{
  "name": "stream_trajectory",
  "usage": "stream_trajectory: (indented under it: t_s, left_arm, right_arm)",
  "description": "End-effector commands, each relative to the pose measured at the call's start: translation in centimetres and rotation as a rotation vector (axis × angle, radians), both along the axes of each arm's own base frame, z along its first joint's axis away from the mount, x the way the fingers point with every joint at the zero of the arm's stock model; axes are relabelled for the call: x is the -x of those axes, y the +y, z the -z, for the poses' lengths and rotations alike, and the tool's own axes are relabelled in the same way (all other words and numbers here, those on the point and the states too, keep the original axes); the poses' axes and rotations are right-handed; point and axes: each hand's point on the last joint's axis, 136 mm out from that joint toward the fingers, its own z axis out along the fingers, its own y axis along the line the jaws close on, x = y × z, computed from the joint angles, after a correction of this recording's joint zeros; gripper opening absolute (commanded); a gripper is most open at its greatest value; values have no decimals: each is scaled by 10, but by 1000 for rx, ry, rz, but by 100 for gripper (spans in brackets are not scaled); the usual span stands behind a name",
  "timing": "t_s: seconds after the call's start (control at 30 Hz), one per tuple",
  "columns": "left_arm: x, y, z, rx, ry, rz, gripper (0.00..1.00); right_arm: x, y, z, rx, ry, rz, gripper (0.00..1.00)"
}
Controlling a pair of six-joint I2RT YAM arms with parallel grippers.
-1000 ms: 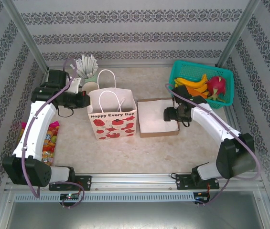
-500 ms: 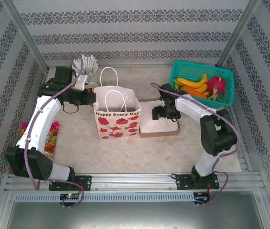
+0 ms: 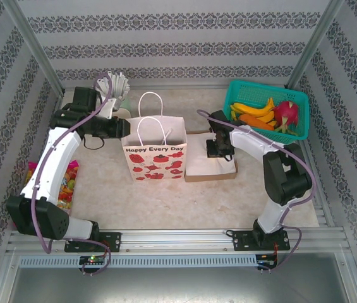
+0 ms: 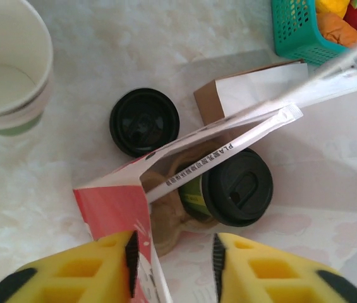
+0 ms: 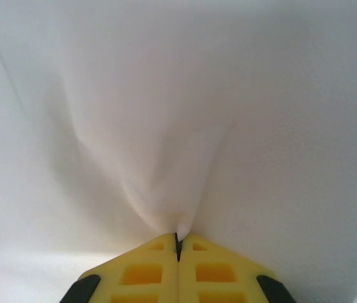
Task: Pack the takeout coffee
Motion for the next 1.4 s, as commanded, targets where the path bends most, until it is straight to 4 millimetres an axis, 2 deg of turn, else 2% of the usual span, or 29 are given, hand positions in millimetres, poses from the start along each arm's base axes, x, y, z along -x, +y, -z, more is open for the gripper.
stream_trajectory:
  t_s: [0.0, 0.1, 0.33, 0.47, 0.53, 0.67, 0.83, 0.97, 1.13, 1.27, 1.37]
  left_arm:
    - [5, 6, -23, -32, -92, -14, 46]
    - [7, 9, -31, -34, -127, -23, 52]
    - [13, 12, -53, -22, -225, -41, 57]
    - [15, 11, -59, -13, -267, -38, 62]
    - [17, 11, -59, -9, -277, -36, 64]
    - [19, 10, -62, 0, -297, -33, 73]
    - [24, 8, -75, 24, -361, -26, 88]
    - [29, 2, -88, 58, -422, 2, 100]
    - [40, -11, -106, 100, -500, 99, 100]
    - [62, -33, -135, 198, -606, 253, 100]
    - [76, -49, -151, 247, -679, 360, 100]
  right_arm:
    - [1, 4, -17, -23, -58, -18, 0]
    - [1, 2, -28, -33, -97, -6, 0]
    - [-4, -12, -68, -24, -292, 34, 0]
    - [-6, -16, -87, -43, -407, 34, 0]
    - [-5, -17, -91, -45, -423, 28, 0]
    - [-4, -19, -96, -48, -446, 35, 0]
    - [-1, -19, -117, -93, -522, 43, 0]
    - [3, -14, -148, -186, -627, 14, 0]
    - [13, -7, -193, -300, -730, -43, 0]
    - [22, -3, -238, -399, -815, -70, 0]
    - [34, 9, -274, -488, -868, -151, 0]
